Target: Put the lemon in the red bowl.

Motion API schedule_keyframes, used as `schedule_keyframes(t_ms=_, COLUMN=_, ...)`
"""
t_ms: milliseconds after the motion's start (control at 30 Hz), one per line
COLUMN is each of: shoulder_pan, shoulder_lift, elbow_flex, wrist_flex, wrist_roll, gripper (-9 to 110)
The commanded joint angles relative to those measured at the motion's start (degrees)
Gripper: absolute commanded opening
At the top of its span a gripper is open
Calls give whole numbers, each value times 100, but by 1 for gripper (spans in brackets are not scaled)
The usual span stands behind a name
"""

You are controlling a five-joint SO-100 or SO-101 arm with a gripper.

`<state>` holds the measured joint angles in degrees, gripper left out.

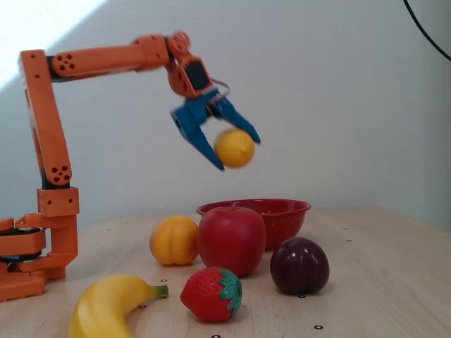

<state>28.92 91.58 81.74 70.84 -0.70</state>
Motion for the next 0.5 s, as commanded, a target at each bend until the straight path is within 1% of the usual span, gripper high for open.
schedule_keyframes(t_ms=0, shoulder_pan=176, shoulder_lift=53, elbow_flex=-141, wrist_flex=-536, wrist_roll=325, gripper=0)
schedule_keyframes(t_ms=167, shoulder_pan=255, shoulder_lift=-677, elbow_flex=-35, wrist_flex=-1063, wrist_roll=615, gripper=1)
schedule_keyframes(t_ms=300, shoulder_pan=264, shoulder_lift=-1239, elbow_flex=-53, wrist_flex=-1301, wrist_roll=598, gripper=7)
schedule_keyframes(t_ms=333, shoulder_pan=264, shoulder_lift=-1380, elbow_flex=-105, wrist_flex=-1310, wrist_roll=571, gripper=10)
schedule_keyframes(t_ms=367, shoulder_pan=264, shoulder_lift=-1512, elbow_flex=-176, wrist_flex=-1301, wrist_roll=527, gripper=15)
schedule_keyframes(t_ms=467, shoulder_pan=281, shoulder_lift=-1846, elbow_flex=-431, wrist_flex=-1213, wrist_roll=422, gripper=33)
